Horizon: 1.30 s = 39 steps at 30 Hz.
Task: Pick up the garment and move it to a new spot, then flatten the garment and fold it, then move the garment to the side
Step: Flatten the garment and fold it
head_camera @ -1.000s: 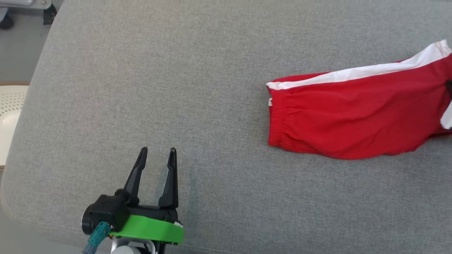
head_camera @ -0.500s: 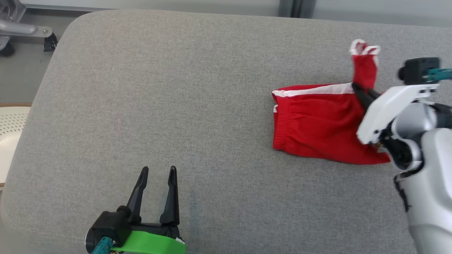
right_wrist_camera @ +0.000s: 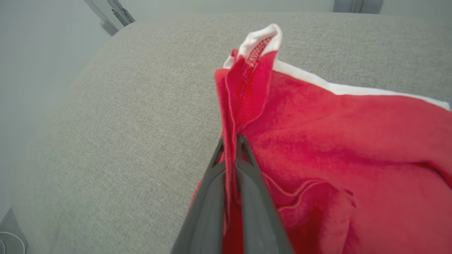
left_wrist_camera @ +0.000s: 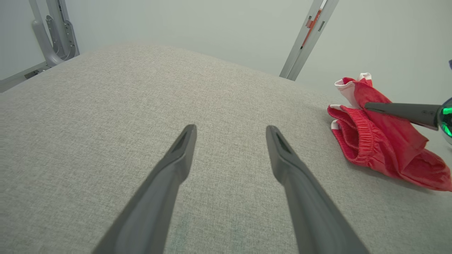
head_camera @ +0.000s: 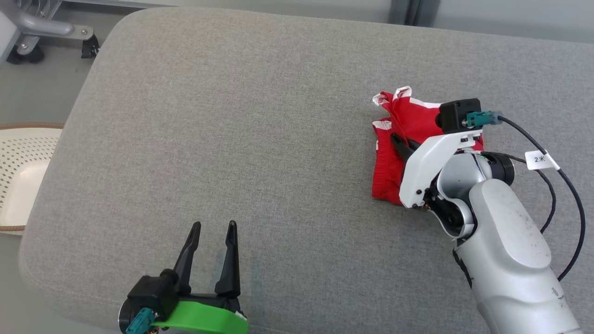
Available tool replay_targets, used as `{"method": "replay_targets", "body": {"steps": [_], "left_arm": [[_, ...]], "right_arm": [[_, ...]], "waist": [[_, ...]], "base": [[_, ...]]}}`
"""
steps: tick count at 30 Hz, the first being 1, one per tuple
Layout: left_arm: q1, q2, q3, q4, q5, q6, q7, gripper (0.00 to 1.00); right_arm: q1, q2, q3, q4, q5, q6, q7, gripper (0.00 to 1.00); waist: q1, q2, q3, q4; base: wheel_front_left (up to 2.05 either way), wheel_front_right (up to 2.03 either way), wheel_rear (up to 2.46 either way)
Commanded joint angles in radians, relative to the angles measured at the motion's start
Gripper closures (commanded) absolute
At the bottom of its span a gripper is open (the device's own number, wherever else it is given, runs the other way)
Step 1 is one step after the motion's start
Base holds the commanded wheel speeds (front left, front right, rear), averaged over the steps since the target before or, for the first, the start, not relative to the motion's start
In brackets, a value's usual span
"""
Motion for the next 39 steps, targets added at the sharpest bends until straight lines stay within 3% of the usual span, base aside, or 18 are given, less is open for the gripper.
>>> {"method": "replay_targets", "body": {"steps": [1,2,6,9,19,20,21,23,31,39], "left_arm": [[0.002,0.001,0.004,0.003,0.000,0.006,-0.003,0.00],[0.007,0.001,0.004,0.005,0.002,0.006,-0.003,0.00],[0.020,0.001,0.011,0.014,0.016,0.000,-0.003,0.00],[0.034,0.001,0.025,0.015,0.027,-0.003,-0.003,0.00],[0.106,0.001,0.080,0.002,0.073,-0.012,-0.003,0.00],[0.107,0.001,0.079,0.000,0.074,-0.013,-0.003,0.00],[0.107,0.001,0.077,-0.003,0.073,-0.015,-0.003,0.00],[0.099,0.001,0.069,-0.005,0.075,-0.019,-0.003,0.00],[0.068,0.001,0.060,0.005,0.074,-0.034,-0.003,0.00],[0.063,0.001,0.053,0.010,0.062,-0.031,-0.003,0.00]], "right_arm": [[-0.013,0.001,0.008,0.009,0.014,0.000,-0.028,0.51],[-0.012,0.002,0.015,0.018,0.034,0.000,-0.040,0.00],[0.022,0.002,0.069,0.000,0.131,0.000,-0.106,0.00],[0.064,0.000,0.078,-0.036,0.141,0.000,-0.171,0.00],[0.266,-0.137,0.003,-0.118,-0.018,0.000,-0.395,0.00],[0.272,-0.138,-0.013,-0.112,-0.024,0.000,-0.402,0.02],[0.276,-0.138,-0.028,-0.103,-0.035,0.000,-0.404,0.54],[0.268,-0.148,-0.049,-0.084,-0.059,0.000,-0.407,1.00],[0.182,-0.159,-0.020,0.073,-0.128,0.000,-0.427,1.00],[0.111,-0.114,0.012,0.296,-0.152,-0.001,-0.487,1.00]], "waist": [[0.0000,0.0000,-0.011,-0.005],[0.0000,0.0000,-0.016,-0.009],[0.0000,0.0000,-0.047,-0.030],[0.0000,0.0000,-0.080,-0.051],[0.0000,0.0000,-0.176,-0.130],[0.0000,0.0000,-0.176,-0.133],[0.0000,0.0000,-0.172,-0.134],[0.0000,0.0000,-0.160,-0.130],[0.0000,0.0000,-0.116,-0.075],[0.0000,0.0000,-0.117,-0.026]], "base": [[0.00,0.00,0.00],[0.00,0.00,0.00],[0.00,0.00,0.00],[0.00,0.00,0.00],[0.00,0.00,0.00],[0.00,0.00,0.00],[0.00,0.00,0.00],[0.00,0.00,0.00],[0.00,0.00,0.00],[0.00,0.00,0.00]]}}
